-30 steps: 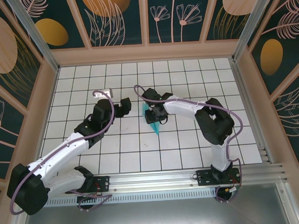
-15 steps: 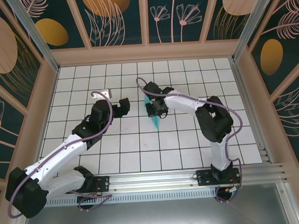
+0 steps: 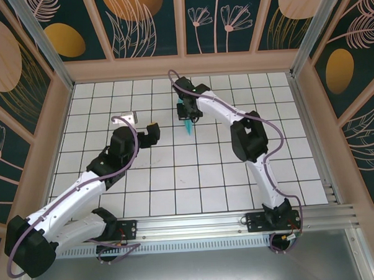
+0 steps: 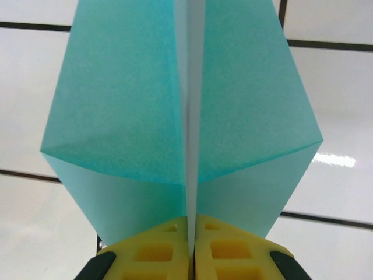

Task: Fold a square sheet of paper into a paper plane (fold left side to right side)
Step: Place the paper plane at the center of the table.

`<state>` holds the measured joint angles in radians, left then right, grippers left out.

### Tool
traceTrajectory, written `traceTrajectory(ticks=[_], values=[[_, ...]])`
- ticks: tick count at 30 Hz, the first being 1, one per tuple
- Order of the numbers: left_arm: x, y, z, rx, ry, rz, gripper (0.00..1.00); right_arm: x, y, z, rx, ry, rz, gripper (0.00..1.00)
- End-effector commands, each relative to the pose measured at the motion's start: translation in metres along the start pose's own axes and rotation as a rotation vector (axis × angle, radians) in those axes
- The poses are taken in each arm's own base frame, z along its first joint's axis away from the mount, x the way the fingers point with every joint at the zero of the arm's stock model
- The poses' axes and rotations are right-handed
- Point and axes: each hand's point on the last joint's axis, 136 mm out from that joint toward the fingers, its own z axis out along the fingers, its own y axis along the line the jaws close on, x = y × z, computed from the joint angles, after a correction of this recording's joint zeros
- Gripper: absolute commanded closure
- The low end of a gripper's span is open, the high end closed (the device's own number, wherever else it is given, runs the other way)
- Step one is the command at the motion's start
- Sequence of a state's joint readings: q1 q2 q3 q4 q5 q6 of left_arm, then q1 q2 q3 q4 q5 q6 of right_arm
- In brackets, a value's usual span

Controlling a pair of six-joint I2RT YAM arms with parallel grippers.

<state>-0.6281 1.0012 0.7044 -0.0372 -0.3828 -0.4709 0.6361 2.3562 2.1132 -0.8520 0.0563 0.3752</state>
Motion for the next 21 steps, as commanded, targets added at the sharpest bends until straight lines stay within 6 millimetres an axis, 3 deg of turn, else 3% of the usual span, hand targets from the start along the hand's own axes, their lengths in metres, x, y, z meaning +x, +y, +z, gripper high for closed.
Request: traceTrajectory(ticks=[1, 21], values=[[0.000, 0.005, 0.000, -0.020, 0.004, 0.035, 0.01, 0.010, -0.002, 0.008, 0.007, 0.081, -0.010, 0.90], [0.009, -0.001, 0.010, -0.007, 0.046, 0.044, 0.02, 0.038, -0.012, 0.039, 0.037, 0.192, 0.004, 0.88]])
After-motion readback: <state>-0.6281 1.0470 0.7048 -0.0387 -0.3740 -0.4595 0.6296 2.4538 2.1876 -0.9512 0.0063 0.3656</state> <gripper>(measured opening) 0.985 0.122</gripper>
